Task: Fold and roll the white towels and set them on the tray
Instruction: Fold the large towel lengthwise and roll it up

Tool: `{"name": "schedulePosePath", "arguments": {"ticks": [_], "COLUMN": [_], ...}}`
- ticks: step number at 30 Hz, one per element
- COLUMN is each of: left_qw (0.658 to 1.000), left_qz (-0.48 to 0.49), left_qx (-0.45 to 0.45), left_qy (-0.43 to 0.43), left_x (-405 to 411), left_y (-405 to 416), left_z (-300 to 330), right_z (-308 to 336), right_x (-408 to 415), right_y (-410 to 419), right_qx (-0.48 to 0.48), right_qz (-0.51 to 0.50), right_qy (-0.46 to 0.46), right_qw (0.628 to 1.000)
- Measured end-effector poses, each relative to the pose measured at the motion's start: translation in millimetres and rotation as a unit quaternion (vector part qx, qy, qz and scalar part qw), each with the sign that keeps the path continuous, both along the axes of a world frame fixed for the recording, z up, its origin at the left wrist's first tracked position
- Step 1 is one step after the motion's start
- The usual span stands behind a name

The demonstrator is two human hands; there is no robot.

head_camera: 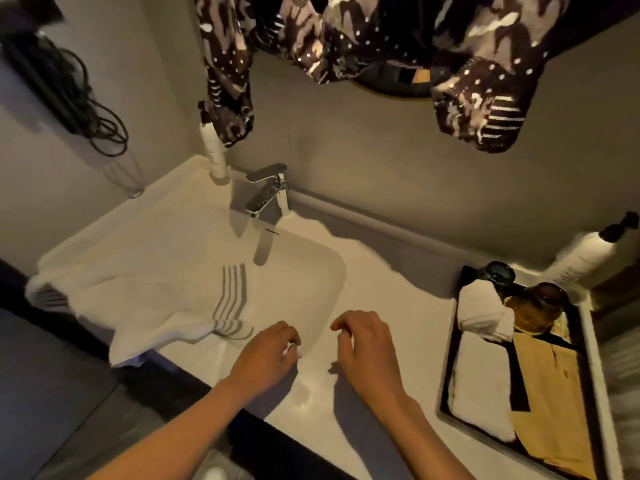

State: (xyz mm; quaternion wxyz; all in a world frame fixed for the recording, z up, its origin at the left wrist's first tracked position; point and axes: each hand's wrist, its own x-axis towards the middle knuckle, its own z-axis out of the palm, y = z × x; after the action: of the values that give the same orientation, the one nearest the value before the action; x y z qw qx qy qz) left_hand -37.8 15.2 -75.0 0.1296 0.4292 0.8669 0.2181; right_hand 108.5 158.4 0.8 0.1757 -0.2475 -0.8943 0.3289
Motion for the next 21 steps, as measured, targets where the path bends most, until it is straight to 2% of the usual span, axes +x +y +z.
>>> {"name": "schedulePosePath", "arguments": {"ticks": [5, 11, 14, 16, 19, 21], "left_qw": [0.998, 0.998, 0.998, 0.999, 0.985, 0.978], "left_qz": [0.049, 0.052, 0.056, 0.012, -0.078, -0.08], "left_qx": [-0.017, 0.012, 0.018, -0.014, -0.115, -0.153], "left_qy": [-0.041, -0.036, 0.015, 0.05, 0.107, 0.117], "left_x": [-67.3, -149.2, -181.4, -198.9, -202.7, -197.1], "left_y": [-72.0, -150.9, -196.6, -228.1, -258.0, -263.4], "left_z": [4.2, 9.6, 13.3, 12.5, 1.3, -9.4], "right_z": [-18.6, -44.8, -59.7, -66.8, -81.4, -95.5], "right_x": [-87.4, -170.5, -202.1, -218.7, -231.8, -237.1], "right_y": [-66.5, -132.3, -162.2, -179.0, -192.4, -193.9], "right_qx": [-0.063, -0.172, -0.205, -0.158, 0.034, 0.07], "right_qz": [0.046, -0.013, -0.083, -0.081, 0.038, 0.1], "right_qy": [-0.06, -0.097, -0.14, -0.183, -0.229, -0.236], "right_qw": [0.995, 0.98, 0.965, 0.967, 0.972, 0.964]}}
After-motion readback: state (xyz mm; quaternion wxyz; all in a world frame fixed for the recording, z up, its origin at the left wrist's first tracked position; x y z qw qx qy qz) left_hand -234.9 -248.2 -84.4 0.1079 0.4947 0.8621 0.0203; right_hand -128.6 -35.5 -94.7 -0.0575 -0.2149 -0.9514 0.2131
